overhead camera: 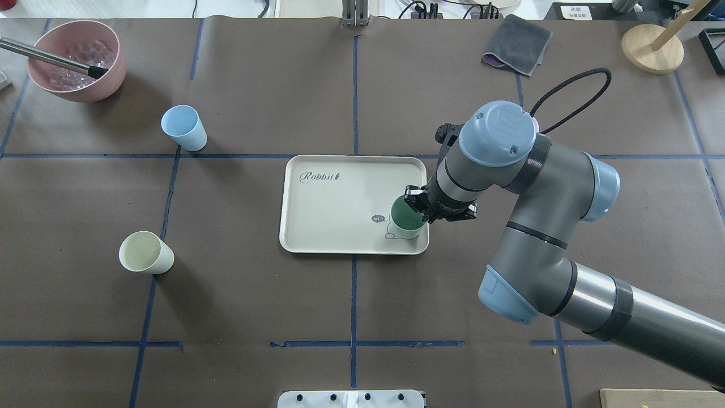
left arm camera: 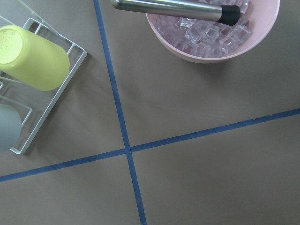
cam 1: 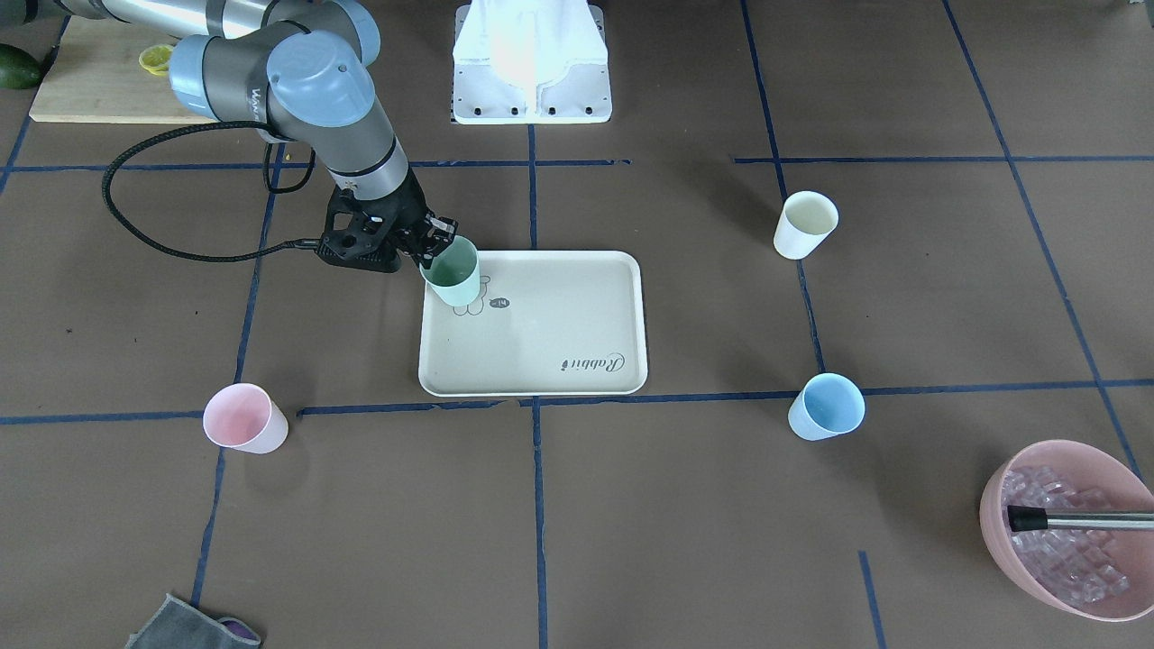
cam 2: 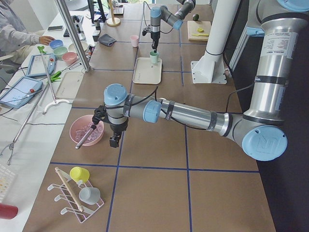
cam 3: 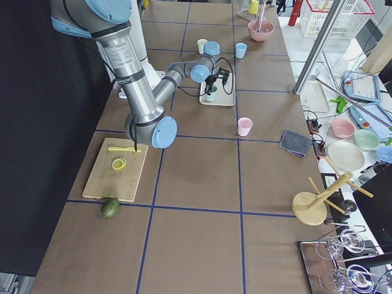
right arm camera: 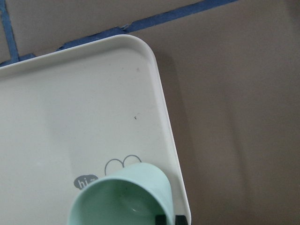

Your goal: Place all cups on tray

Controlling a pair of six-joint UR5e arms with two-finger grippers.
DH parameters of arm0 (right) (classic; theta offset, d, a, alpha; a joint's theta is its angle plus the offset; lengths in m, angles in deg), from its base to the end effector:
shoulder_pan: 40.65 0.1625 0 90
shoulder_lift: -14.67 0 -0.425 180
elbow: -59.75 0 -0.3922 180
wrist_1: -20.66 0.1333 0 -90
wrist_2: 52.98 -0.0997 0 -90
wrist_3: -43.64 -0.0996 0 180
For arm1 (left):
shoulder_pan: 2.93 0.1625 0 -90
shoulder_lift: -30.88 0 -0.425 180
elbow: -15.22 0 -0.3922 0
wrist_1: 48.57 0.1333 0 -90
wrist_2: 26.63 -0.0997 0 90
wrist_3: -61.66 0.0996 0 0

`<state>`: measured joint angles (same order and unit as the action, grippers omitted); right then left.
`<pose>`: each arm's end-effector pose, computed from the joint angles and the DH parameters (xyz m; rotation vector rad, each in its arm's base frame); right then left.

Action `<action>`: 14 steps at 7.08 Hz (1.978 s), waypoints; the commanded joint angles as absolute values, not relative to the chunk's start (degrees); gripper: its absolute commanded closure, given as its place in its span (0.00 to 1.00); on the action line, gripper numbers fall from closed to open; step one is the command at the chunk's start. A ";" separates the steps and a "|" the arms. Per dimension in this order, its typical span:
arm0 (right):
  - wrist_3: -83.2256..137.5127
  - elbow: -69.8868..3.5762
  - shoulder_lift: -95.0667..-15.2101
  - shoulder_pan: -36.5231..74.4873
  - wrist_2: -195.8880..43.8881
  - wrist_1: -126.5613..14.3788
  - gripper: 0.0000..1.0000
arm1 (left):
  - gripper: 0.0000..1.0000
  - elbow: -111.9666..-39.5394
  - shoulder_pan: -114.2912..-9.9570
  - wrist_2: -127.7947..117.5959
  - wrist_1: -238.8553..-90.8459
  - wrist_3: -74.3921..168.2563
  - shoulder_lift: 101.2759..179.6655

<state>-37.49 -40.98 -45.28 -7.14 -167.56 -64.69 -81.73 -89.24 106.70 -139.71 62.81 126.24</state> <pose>-0.4865 -0.4323 0.2667 -0.0967 -0.8755 0.2320 -0.0303 -0.5398 0.5493 0.2069 0.7582 0.1688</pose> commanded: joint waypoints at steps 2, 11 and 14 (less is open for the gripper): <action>-36.96 -40.88 -43.70 -5.69 -167.58 -65.38 0.00 | 0.01 -81.64 -89.24 106.70 -139.71 62.81 126.24; 46.72 -51.25 -75.72 35.87 -183.76 -82.44 0.00 | 0.01 -82.34 -71.35 107.23 -140.33 27.97 140.81; 50.50 -51.08 -77.88 38.28 -183.67 -82.35 0.00 | 0.01 -74.91 -62.97 98.45 -145.48 17.31 146.88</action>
<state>49.63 -51.18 -77.49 37.78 -183.71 -82.37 -78.87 -65.72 101.21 -142.12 21.24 144.96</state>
